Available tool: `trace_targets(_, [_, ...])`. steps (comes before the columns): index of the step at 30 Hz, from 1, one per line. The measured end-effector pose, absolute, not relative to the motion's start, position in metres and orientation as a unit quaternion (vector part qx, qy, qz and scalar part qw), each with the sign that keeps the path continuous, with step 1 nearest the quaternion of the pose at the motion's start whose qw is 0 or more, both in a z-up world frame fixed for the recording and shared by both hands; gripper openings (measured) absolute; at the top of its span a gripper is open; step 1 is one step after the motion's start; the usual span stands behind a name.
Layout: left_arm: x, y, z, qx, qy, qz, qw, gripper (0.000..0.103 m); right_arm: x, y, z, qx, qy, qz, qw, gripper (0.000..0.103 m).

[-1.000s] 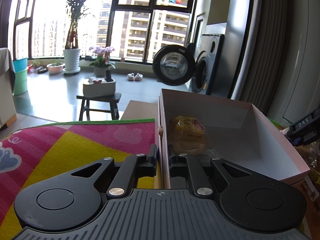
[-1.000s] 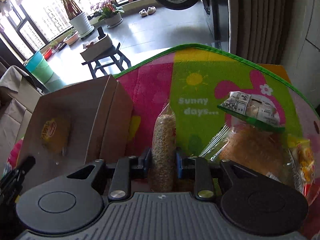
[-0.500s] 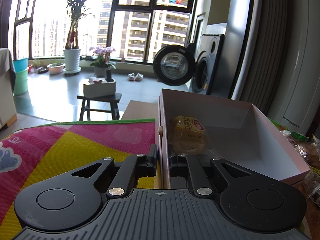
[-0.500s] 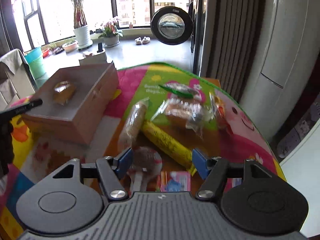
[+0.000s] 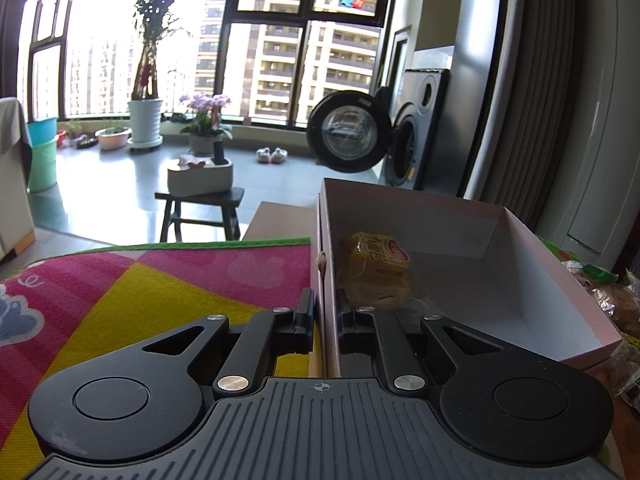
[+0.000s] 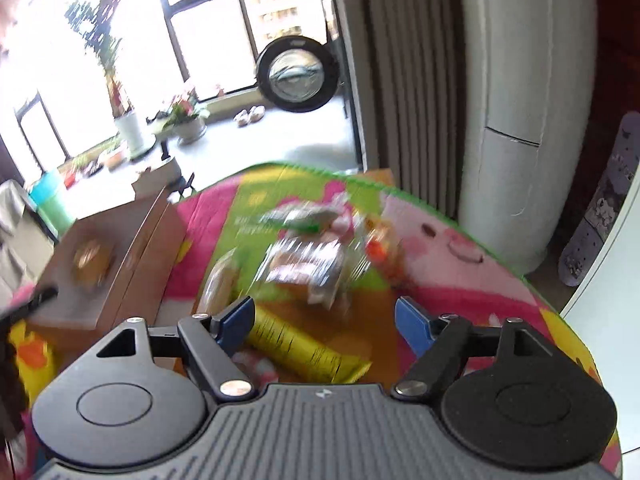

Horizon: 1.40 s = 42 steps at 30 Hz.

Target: Organize objects

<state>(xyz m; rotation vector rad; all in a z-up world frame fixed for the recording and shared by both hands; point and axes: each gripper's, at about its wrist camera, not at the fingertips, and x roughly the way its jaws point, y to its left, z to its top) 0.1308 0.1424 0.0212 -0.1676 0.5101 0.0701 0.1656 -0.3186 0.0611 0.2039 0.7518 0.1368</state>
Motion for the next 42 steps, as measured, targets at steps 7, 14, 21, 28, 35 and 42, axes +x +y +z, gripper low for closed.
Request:
trace_targets(7, [0.131,0.143,0.021,-0.082,0.251,0.035,0.964,0.012,0.261,-0.367,0.021,0.202,0.376,-0.042,0.904,0.046])
trace_targets(14, [0.131,0.143,0.021,-0.082,0.251,0.035,0.964,0.012,0.227,-0.318,0.015,0.184,0.402,0.046,0.896,0.046])
trace_targets(21, [0.131,0.143,0.021,-0.082,0.251,0.035,0.964,0.012,0.188,-0.309,0.023,0.174,0.408,0.063,0.894,0.049])
trace_targets(28, [0.131,0.143,0.021,-0.082,0.251,0.036,0.964,0.012,0.129,-0.297,0.057,0.070,0.367,0.085,0.924,0.056])
trace_targets(35, [0.131,0.143,0.021,-0.082,0.251,0.035,0.964,0.012,0.108,-0.192,0.040,-0.079,0.375,0.211,0.899,0.056])
trace_targets(42, [0.130,0.143,0.020,-0.082,0.251,0.035,0.964,0.012,0.132,-0.132,0.012,-0.119,0.393,0.248,0.877,0.058])
